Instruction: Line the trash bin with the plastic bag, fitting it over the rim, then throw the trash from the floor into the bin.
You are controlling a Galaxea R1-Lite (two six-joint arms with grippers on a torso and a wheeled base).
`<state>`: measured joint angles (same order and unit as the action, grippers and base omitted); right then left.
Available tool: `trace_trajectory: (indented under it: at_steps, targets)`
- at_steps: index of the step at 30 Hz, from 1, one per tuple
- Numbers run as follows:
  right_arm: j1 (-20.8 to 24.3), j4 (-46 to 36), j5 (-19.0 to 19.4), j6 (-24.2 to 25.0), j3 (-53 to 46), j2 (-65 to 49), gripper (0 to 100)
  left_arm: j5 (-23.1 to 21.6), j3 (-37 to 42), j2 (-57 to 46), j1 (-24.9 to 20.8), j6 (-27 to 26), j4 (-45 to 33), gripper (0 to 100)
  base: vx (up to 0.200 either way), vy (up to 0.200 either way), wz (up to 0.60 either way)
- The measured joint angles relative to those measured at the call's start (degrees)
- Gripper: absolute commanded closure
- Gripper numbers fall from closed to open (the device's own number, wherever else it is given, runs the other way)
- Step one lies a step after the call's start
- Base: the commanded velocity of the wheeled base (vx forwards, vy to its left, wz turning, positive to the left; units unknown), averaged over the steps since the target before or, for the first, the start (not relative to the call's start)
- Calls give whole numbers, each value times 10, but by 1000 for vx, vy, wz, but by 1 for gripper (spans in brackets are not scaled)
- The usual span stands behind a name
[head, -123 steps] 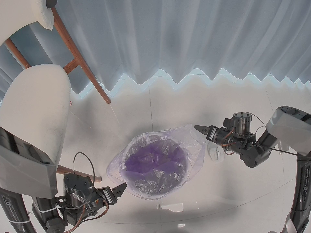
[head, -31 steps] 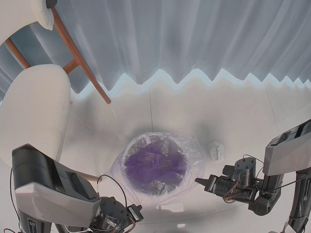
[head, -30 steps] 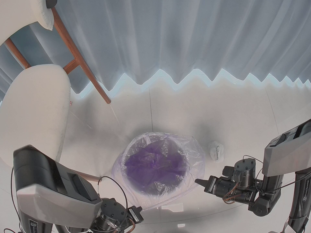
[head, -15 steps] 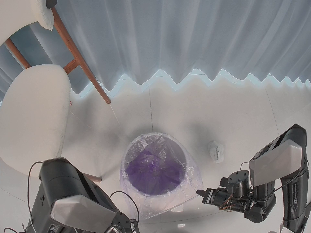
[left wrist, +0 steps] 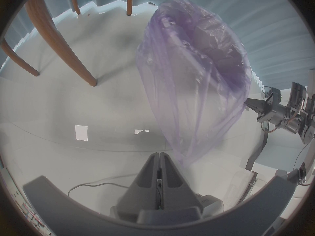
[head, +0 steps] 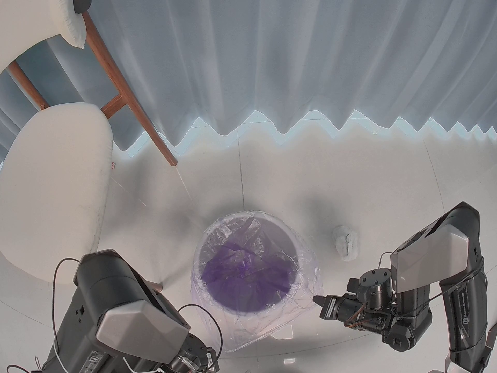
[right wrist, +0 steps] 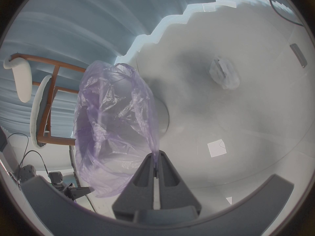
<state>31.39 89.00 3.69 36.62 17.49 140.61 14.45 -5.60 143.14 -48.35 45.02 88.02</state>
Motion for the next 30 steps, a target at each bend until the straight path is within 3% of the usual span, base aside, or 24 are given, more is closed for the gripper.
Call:
trace_trajectory:
  at_steps: [8, 9, 19, 30]
  targets:
    - [-12, 0, 2, -5, 37, 13, 100, 12, -24, 2, 31, -7, 3, 100, 0, 0, 0]
    - [-13, 0, 2, -5, 39, 14, 0, 13, -25, 1, 32, -7, 3, 100, 0, 0, 0]
    - [-14, 0, 3, 10, 20, 3, 0, 29, -12, -57, 30, -2, 4, 100, 0, 0, 0]
    - [-23, 0, 3, 48, -47, -90, 0, 66, 41, -250, 11, -2, -1, 100, 0, 0, 0]
